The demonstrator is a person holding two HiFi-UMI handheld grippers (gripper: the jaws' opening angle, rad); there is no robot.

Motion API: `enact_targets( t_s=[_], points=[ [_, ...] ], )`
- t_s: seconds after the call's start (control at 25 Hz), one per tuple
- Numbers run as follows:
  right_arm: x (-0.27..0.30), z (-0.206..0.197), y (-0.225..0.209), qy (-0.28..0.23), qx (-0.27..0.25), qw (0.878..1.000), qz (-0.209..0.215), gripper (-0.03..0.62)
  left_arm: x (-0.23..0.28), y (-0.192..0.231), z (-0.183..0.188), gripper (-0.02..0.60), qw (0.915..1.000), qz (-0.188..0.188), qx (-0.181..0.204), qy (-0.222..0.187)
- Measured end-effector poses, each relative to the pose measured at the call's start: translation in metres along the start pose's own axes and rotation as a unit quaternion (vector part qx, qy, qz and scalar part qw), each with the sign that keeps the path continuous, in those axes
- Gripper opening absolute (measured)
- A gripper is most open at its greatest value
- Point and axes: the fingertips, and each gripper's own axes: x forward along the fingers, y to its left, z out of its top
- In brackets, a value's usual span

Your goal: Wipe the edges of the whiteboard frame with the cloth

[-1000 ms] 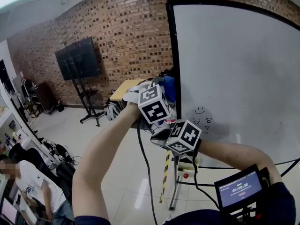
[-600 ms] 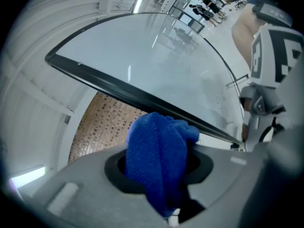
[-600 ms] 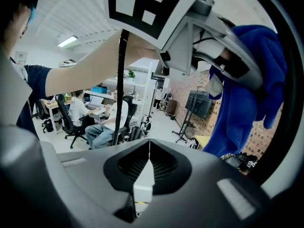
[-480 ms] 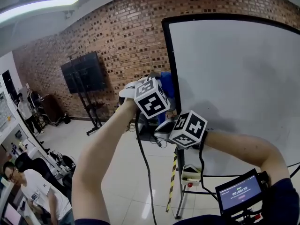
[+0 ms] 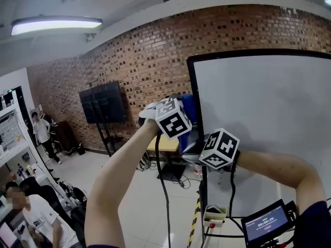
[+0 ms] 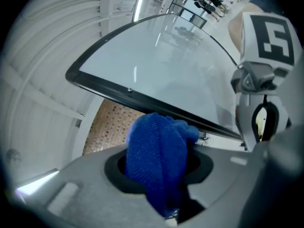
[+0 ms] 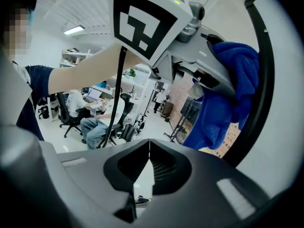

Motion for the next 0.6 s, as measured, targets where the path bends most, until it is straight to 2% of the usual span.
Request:
enact_targets(
  t_s=[0.2, 0.6],
  points=[
    [-0.014, 0.013, -0.011, 0.015, -0.032, 0.999, -0.019, 0.011, -0.012, 0.03, 0.008, 0.158, 0.9995, 0.029, 0.01, 0.001],
    [-0.024, 0.055, -0.026, 0.025, -0.092, 0.994, -0.048, 0.011, -0.027, 0.072, 0.02, 0.158, 0.9981, 0.056, 0.026, 0.006]
  ],
)
